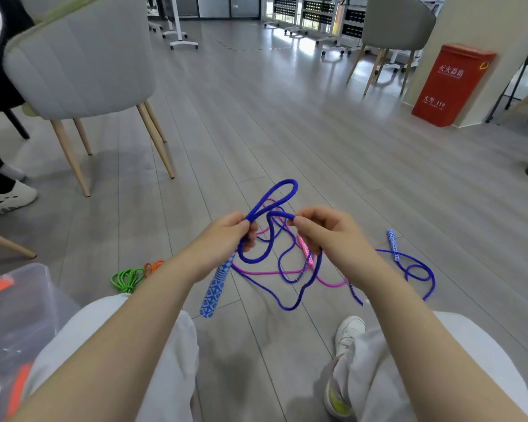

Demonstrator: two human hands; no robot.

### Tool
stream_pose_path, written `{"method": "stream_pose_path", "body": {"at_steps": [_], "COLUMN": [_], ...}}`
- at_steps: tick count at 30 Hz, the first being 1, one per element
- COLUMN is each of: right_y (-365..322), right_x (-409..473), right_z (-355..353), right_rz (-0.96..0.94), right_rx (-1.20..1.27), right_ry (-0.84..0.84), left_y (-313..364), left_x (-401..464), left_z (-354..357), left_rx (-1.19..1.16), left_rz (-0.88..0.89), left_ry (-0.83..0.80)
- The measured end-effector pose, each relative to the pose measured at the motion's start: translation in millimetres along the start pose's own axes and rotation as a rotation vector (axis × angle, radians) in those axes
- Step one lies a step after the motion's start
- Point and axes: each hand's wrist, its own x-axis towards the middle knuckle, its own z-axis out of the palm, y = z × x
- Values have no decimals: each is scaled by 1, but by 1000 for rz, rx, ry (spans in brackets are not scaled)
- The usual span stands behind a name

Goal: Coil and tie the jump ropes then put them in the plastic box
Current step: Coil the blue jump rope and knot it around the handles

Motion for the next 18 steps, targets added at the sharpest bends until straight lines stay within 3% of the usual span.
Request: {"method": "stream_pose_path", "body": {"at_steps": [3, 11, 18], "right_y": [1, 4, 6], "right_x": [3, 8, 6], "right_z": [6, 7, 13], "right_rz": [37, 110, 66], "right_rx": [-39, -265, -257], "right_ry": [-21, 42, -28], "left_y": [5, 5, 0], "left_x": [-5, -3, -5], "left_z": [10, 15, 22], "left_rx": [84, 164, 252], "left_rz": [43, 242, 268], "left_ry": [-15, 159, -79]}}
